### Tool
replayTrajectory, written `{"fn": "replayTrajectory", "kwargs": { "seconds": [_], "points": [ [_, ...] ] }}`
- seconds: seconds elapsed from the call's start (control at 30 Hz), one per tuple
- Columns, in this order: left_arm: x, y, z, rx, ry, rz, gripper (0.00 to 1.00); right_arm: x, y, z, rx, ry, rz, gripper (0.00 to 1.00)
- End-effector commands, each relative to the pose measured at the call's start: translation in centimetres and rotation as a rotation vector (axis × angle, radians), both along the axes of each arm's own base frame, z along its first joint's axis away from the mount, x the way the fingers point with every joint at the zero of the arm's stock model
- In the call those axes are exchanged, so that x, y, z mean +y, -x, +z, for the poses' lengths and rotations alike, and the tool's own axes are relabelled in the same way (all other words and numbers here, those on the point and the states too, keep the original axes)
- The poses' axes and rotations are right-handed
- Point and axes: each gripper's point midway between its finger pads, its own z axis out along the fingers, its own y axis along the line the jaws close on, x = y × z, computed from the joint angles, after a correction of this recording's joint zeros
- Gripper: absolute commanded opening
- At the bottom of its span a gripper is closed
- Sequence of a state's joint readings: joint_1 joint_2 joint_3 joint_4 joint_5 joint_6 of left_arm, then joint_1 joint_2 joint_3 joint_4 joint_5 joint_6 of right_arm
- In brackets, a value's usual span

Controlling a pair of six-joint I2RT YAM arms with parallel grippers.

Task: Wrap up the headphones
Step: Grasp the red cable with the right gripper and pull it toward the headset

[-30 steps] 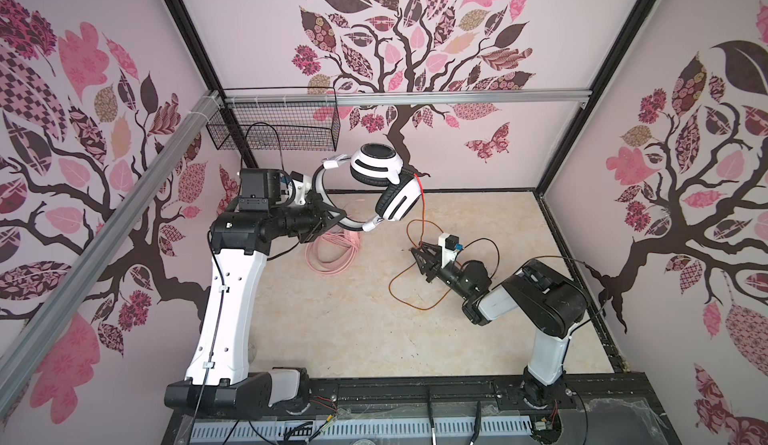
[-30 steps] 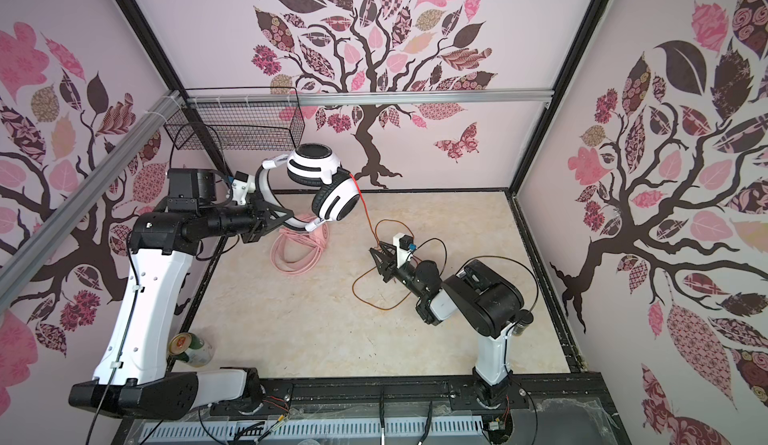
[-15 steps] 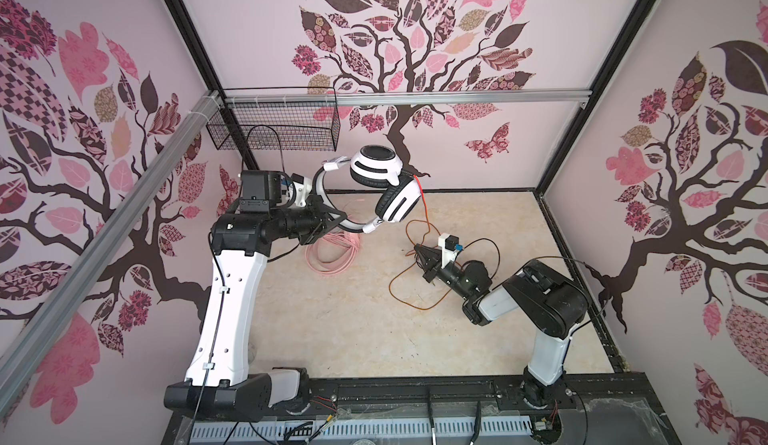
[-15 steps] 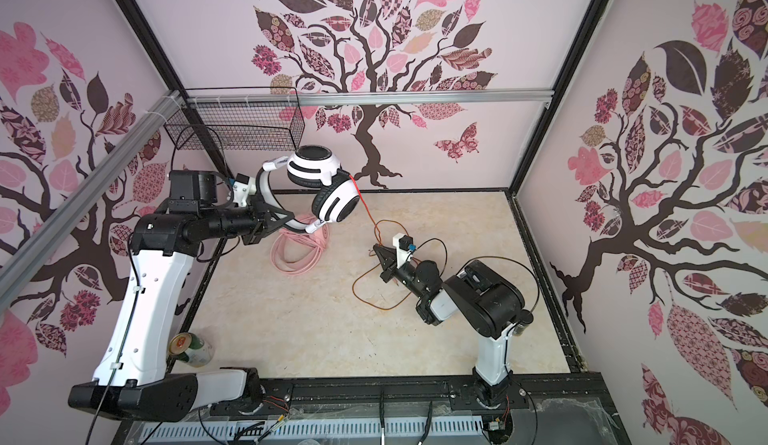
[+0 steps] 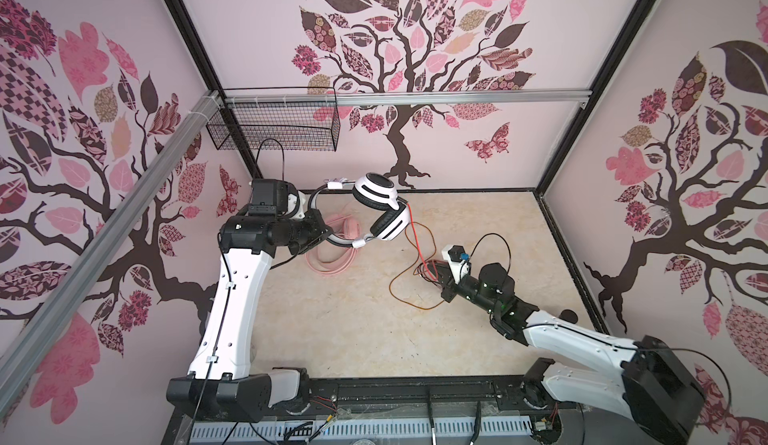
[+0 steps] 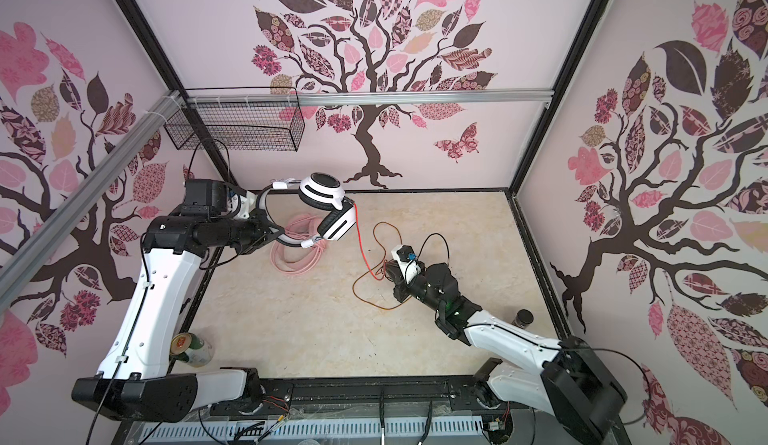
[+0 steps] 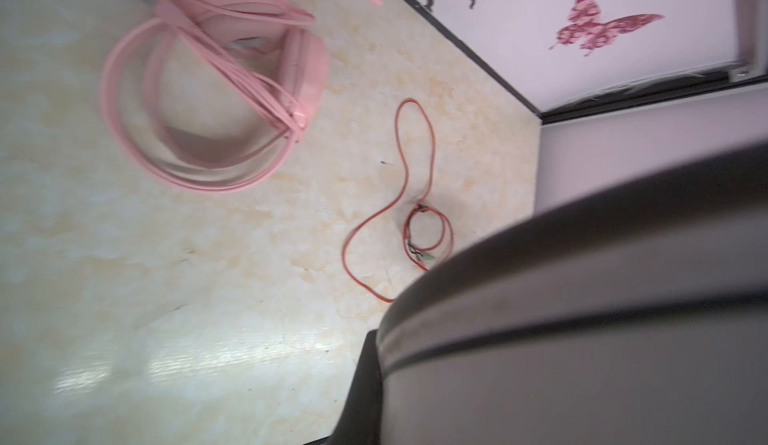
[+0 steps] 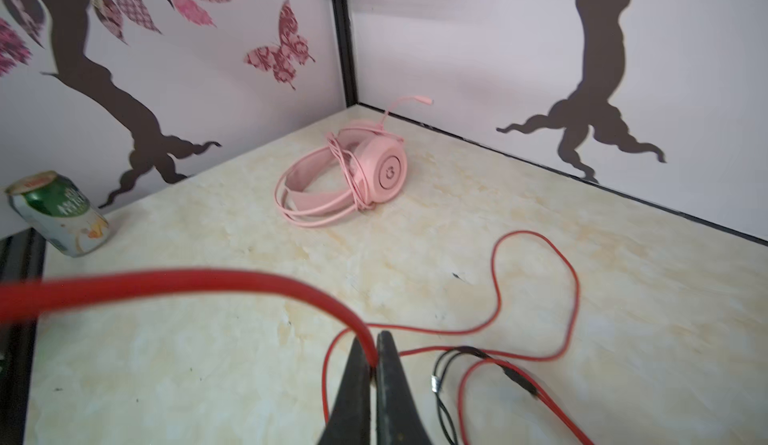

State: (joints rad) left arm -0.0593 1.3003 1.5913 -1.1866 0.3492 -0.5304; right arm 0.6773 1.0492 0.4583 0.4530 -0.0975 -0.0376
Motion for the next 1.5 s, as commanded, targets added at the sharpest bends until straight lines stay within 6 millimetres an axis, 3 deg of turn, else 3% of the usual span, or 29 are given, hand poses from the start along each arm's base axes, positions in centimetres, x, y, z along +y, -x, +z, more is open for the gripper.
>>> {"fn": "replayTrajectory", "kwargs": {
  "seconds": [0.0,0.13,0.37,0.7,1.0,1.27,1.47],
  "points": [
    [2.2,0.1,-1.5,-0.015,-0.187,0.057,0.00,-4.2,1.0,-3.4,0.108,0.269,-0.110,0.00],
    [1.3,0.6,-2.7,-0.008,-0.318,0.021,0.00,-5.5,1.2,-0.3,0.075,0.275,-0.160,0.00],
    [0.8,1.8,-5.5,0.053,-0.383,0.002,0.00,-5.7,1.7,4.2,-0.012,0.287,-0.145,0.00],
    [-2.5,1.8,-8.6,0.110,-0.565,-0.071,0.00,-2.6,2.6,8.3,-0.114,0.369,-0.078,0.00],
    [-6.0,3.0,-10.4,0.134,-0.844,-0.176,0.00,-1.5,0.9,11.1,-0.168,0.372,-0.104,0.00],
    [-10.5,5.1,-11.6,0.091,-0.723,-0.402,0.00,-1.0,-1.9,11.6,-0.220,0.427,-0.200,0.00],
    [-10.7,6.7,-11.7,0.096,-0.730,-0.458,0.00,-0.5,-3.9,13.3,-0.276,0.421,-0.276,0.00]
  ]
}}
